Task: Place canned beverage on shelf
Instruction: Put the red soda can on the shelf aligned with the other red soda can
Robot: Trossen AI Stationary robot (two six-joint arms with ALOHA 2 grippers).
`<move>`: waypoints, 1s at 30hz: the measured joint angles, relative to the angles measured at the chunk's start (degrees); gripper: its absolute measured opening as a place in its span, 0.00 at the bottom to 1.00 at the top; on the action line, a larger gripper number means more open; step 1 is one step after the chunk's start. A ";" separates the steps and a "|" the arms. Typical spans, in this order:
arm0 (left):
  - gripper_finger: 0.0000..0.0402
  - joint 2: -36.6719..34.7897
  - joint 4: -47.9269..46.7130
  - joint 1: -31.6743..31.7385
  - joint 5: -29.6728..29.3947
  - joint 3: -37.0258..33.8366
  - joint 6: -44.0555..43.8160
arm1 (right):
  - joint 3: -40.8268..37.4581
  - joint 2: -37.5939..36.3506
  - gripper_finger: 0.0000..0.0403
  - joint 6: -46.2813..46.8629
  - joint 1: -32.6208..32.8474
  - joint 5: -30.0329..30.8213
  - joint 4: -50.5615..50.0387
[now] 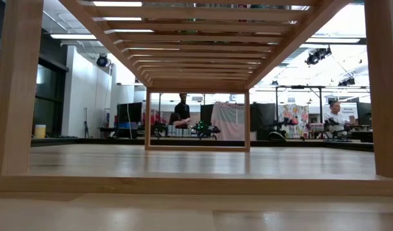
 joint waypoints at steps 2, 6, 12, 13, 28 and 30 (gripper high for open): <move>0.98 -0.02 0.00 0.00 0.02 0.02 -0.70 | 0.00 0.18 0.84 -1.10 -0.27 0.45 -0.40; 0.98 -0.02 -0.01 0.00 0.02 0.00 -0.98 | 0.00 1.35 0.84 -2.95 -0.52 -2.07 -0.78; 0.98 -0.02 -0.03 0.00 0.04 0.01 -0.98 | -0.04 2.77 0.84 -5.29 -0.02 -3.05 -0.53; 0.98 -0.02 -0.02 0.00 0.04 0.00 -0.98 | -0.44 2.74 0.84 -5.18 0.02 -2.79 0.24; 0.98 -0.02 -0.02 0.00 0.04 0.00 -0.98 | -8.37 2.57 0.84 -5.35 0.37 -2.01 9.12; 0.98 -0.02 -0.02 0.00 0.04 0.00 -0.98 | -8.37 2.57 0.84 -5.37 0.34 -0.63 9.54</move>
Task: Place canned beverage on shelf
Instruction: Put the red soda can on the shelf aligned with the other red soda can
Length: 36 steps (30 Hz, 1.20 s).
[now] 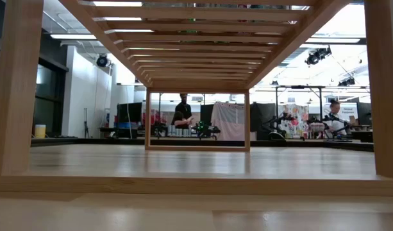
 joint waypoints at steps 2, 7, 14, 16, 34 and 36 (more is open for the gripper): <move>0.98 0.00 0.00 0.00 0.00 0.00 0.00 | -0.02 0.00 0.84 0.00 -0.01 0.26 0.00; 0.98 0.00 0.00 0.00 0.00 0.00 0.00 | -2.17 0.00 0.84 0.39 -0.01 -0.83 2.16; 0.98 0.00 0.02 0.00 0.00 0.00 0.00 | -4.81 0.07 0.84 1.98 -0.01 -2.41 5.04; 0.98 0.00 0.04 0.00 0.00 0.00 0.00 | -4.81 0.04 0.84 2.10 -0.01 -2.40 5.57; 0.98 0.00 0.02 0.00 -0.02 0.00 0.87 | 7.67 -0.97 0.72 3.49 -0.01 -3.22 -2.51; 0.98 0.00 0.05 0.00 -0.02 0.00 0.87 | 11.10 -2.12 0.72 4.11 -0.01 -3.19 -4.38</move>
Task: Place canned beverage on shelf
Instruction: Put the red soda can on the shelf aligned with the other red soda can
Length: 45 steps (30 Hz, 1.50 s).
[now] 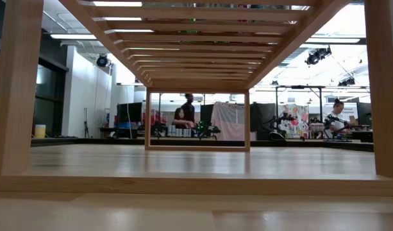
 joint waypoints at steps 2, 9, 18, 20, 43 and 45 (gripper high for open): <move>0.98 0.00 0.01 0.00 0.00 0.00 -0.03 | 3.74 -1.21 0.72 0.95 -0.07 0.42 -0.80; 0.98 -0.30 4.36 0.00 1.86 0.00 -0.81 | 19.11 -3.54 0.72 3.61 -0.48 7.57 -1.21; 0.98 -2.14 20.91 -0.02 5.30 -0.02 9.78 | 36.92 -3.59 0.72 -5.43 -1.03 27.66 2.49; 0.98 -2.11 25.65 0.01 4.05 0.00 15.49 | 39.39 -3.61 0.72 -10.18 -2.24 31.55 3.20; 0.98 14.65 14.19 7.34 2.51 18.49 38.19 | 41.51 0.12 0.72 -43.05 -27.53 27.01 13.33; 0.98 15.41 13.62 7.91 2.16 18.64 38.20 | 41.51 0.57 0.72 -44.26 -27.83 26.07 14.88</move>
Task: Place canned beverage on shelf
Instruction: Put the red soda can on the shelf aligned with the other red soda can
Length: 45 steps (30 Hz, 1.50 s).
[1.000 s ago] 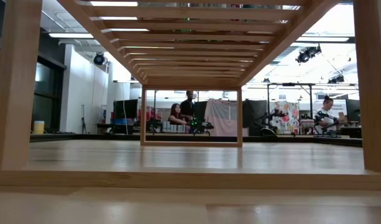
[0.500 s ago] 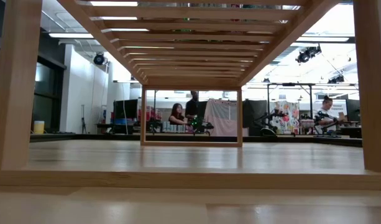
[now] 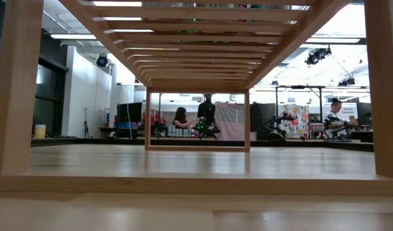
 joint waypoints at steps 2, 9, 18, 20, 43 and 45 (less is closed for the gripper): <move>0.98 0.65 -0.45 0.62 -0.14 0.02 -0.27 | 0.00 0.49 0.72 -0.78 -0.29 -1.27 1.13; 0.98 1.93 -2.57 1.91 0.91 0.02 -2.18 | -0.02 1.31 0.72 -2.47 -0.33 -1.94 4.23; 0.98 1.93 -3.80 1.90 3.13 0.02 -3.06 | -0.02 1.32 0.72 -4.39 -0.33 -1.97 7.40; 0.98 1.93 -3.80 1.90 3.13 0.02 -3.06 | -0.02 1.53 0.72 -4.39 -0.37 -1.97 7.32; 0.72 1.18 -9.44 1.90 -2.18 -0.15 -0.97 | 0.28 0.93 0.93 -4.19 -0.43 -2.15 7.75; 0.72 0.73 -10.32 1.90 -4.68 -0.15 -1.36 | 0.35 0.24 0.97 -4.19 -0.39 -1.35 7.71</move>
